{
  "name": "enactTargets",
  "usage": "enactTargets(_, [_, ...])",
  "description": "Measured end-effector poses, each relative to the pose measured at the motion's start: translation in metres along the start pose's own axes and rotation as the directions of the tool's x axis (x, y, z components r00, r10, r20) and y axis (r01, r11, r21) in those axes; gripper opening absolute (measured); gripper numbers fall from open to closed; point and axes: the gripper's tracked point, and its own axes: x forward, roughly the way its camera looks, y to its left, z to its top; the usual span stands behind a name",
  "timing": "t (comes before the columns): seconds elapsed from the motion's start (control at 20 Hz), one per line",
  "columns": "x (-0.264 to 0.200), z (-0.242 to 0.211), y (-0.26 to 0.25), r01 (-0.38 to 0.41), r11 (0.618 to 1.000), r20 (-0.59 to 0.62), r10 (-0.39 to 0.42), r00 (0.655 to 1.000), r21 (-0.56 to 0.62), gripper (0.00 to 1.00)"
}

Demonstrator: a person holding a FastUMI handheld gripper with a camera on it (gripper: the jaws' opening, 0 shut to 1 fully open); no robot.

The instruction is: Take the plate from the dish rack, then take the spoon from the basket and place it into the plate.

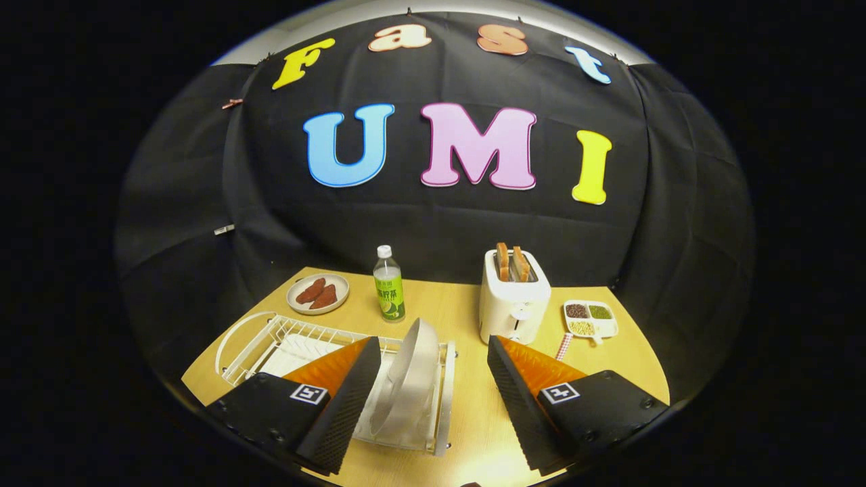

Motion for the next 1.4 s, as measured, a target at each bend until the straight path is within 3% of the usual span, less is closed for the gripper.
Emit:
enactTargets(0.3, [0.048, -0.040, 0.006, 0.021, 0.999, -0.203, -0.011, 0.979, 0.047, 0.98])
enactTargets(0.4, [0.056, -0.051, 0.006, 0.027, 0.998, -0.244, -0.014, 0.970, 0.052, 0.94])
enactTargets(0.5, [0.061, -0.053, 0.005, 0.036, 0.997, -0.266, -0.017, 0.964, 0.066, 0.80])
enactTargets(0.7, [0.068, -0.065, 0.008, 0.061, 0.984, -0.365, 0.003, 0.931, 0.165, 0.42])
enactTargets(0.75, [0.066, -0.065, 0.006, 0.079, 0.980, -0.385, -0.003, 0.923, 0.182, 0.39])
enactTargets(0.85, [0.070, -0.070, 0.005, 0.111, 0.975, -0.418, -0.020, 0.908, 0.194, 0.36])
enactTargets(1.05, [0.064, -0.068, 0.007, 0.151, 0.982, -0.437, -0.089, 0.895, 0.111, 0.30])
enactTargets(1.4, [0.060, -0.055, 0.017, 0.201, 0.979, -0.413, -0.174, 0.894, 0.022, 0.30])
